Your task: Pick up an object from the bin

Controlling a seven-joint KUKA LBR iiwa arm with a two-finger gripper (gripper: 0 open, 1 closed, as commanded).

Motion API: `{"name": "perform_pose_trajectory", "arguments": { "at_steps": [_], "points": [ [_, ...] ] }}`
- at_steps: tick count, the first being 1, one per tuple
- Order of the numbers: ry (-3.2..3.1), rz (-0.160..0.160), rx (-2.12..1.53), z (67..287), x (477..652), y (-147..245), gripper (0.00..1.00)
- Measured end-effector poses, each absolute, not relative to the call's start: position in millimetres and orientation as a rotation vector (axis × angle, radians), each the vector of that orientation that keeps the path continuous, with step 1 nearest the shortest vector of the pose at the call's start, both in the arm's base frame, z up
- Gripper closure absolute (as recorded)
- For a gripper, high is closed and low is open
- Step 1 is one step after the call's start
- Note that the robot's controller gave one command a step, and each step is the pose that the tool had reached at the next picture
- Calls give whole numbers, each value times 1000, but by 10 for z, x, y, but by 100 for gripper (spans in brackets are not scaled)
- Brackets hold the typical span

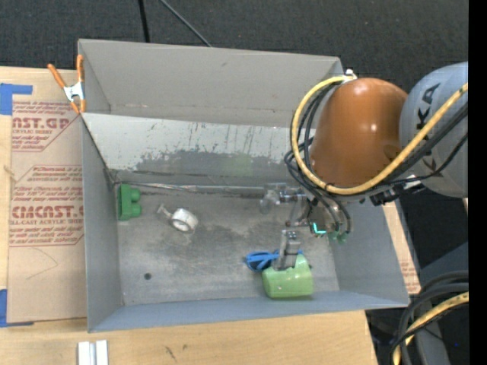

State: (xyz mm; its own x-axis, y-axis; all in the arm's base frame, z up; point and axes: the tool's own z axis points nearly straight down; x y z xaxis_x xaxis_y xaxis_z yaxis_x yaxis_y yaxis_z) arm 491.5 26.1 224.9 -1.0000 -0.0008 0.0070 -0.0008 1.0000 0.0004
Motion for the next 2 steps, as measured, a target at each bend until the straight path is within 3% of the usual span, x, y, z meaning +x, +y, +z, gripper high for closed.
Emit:
{"name": "perform_pose_trajectory", "arguments": {
  "at_steps": [1, 2],
  "points": [
    [-3133, 0, -67, 1308, 4808, -229, 0],
    [-3126, -10, 18, 713, 4838, -221, 0]
  ]
}}
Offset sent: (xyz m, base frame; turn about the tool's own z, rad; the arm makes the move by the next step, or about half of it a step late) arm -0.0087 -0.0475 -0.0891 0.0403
